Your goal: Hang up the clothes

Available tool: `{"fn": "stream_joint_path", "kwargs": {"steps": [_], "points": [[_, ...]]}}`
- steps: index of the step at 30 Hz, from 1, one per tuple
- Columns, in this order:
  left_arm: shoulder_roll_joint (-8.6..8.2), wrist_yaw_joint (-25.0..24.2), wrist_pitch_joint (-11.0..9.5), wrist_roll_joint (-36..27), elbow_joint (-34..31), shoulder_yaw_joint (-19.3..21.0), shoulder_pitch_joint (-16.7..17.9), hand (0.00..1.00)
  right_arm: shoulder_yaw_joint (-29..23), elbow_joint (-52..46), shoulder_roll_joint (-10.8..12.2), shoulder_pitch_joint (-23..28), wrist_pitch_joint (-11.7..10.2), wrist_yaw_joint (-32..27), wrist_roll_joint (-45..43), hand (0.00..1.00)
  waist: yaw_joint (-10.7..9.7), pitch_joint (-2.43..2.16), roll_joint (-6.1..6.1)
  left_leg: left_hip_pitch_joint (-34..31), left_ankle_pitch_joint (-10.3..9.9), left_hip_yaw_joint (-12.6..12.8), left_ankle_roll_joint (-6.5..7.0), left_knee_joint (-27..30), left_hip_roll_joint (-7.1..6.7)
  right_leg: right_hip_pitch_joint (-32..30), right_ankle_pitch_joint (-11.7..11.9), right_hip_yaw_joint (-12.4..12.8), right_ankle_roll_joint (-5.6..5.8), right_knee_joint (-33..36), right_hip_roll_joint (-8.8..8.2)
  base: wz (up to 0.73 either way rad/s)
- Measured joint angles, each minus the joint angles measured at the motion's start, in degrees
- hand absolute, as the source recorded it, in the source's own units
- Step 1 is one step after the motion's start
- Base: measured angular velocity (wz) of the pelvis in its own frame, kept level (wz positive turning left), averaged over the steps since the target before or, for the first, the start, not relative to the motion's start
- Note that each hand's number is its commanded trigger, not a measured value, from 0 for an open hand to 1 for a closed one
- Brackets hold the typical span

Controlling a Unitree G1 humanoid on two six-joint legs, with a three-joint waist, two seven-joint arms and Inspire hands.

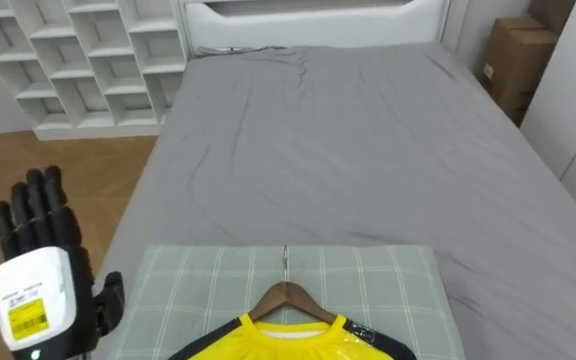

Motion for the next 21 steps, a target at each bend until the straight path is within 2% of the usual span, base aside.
{"fn": "stream_joint_path", "kwargs": {"steps": [9,17,21], "points": [[-0.09,-1.1,-0.1,-0.1,0.0,-4.1,-0.2,0.0,1.8,0.4,-0.2,-1.0,0.0,0.1,0.1,0.0,-1.3,0.11,-0.32,-0.2,0.0,0.6,0.0,0.0,0.0,-0.6,0.0,0.9,0.0,0.0,0.04,-0.04],[-0.19,-4.7,1.0,-0.1,3.1,-7.2,-1.2,0.0,1.8,1.3,-0.2,-1.8,0.2,0.7,0.0,0.0,-3.8,0.07,-0.46,0.0,0.0,1.0,0.0,-0.1,0.12,-0.5,0.0,1.2,-0.02,0.2,0.11,-0.01],[-0.43,-6.8,1.3,-0.1,4.5,-8.9,-1.9,0.0,1.8,1.5,-0.2,-2.1,0.3,0.7,-1.6,0.0,-4.2,0.1,-0.49,0.0,0.0,1.5,0.0,-0.1,0.13,-0.5,0.0,1.4,-0.01,0.3,0.08,-0.04]]}}
